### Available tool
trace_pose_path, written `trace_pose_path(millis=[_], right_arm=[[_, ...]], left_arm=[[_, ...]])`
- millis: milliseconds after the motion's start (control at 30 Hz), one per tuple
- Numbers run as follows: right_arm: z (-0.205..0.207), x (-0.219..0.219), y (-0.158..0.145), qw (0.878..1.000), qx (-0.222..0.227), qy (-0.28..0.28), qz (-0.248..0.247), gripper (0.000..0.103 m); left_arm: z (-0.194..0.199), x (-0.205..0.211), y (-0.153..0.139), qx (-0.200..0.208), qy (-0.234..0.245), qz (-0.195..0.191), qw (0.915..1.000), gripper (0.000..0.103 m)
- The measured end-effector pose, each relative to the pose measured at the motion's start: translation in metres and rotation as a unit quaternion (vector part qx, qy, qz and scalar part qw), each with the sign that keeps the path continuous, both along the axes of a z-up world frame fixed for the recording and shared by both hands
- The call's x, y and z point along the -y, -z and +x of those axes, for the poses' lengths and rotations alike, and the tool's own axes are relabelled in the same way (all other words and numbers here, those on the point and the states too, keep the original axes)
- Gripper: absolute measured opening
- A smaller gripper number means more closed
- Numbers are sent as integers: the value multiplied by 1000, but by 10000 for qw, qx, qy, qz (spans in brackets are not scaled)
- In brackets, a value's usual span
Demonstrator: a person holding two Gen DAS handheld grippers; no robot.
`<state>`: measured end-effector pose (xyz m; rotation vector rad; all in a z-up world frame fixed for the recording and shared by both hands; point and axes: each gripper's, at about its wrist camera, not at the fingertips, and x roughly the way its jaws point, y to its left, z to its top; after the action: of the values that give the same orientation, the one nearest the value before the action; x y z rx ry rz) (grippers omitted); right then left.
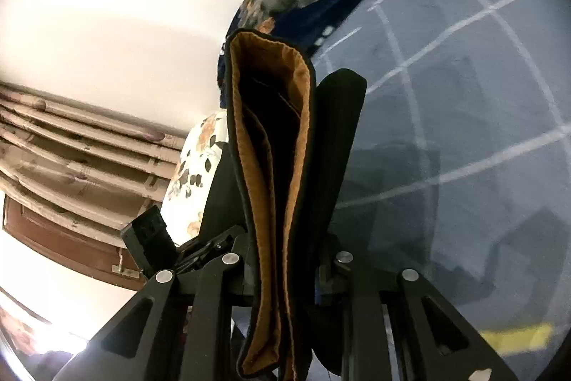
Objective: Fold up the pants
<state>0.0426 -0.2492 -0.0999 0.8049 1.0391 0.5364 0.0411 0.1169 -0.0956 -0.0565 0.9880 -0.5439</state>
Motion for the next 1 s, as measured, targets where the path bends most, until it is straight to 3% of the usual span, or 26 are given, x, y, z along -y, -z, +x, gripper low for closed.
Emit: trace_pose_path(millis=[433, 1000], right_arm=[[111, -86, 12, 9988, 4, -490, 36, 20], [212, -140, 50, 9983, -63, -570, 129, 20]], left_arm=[[68, -80, -8, 464, -624, 462, 9959, 13], [166, -144, 18, 509, -1289, 505, 9891, 13]])
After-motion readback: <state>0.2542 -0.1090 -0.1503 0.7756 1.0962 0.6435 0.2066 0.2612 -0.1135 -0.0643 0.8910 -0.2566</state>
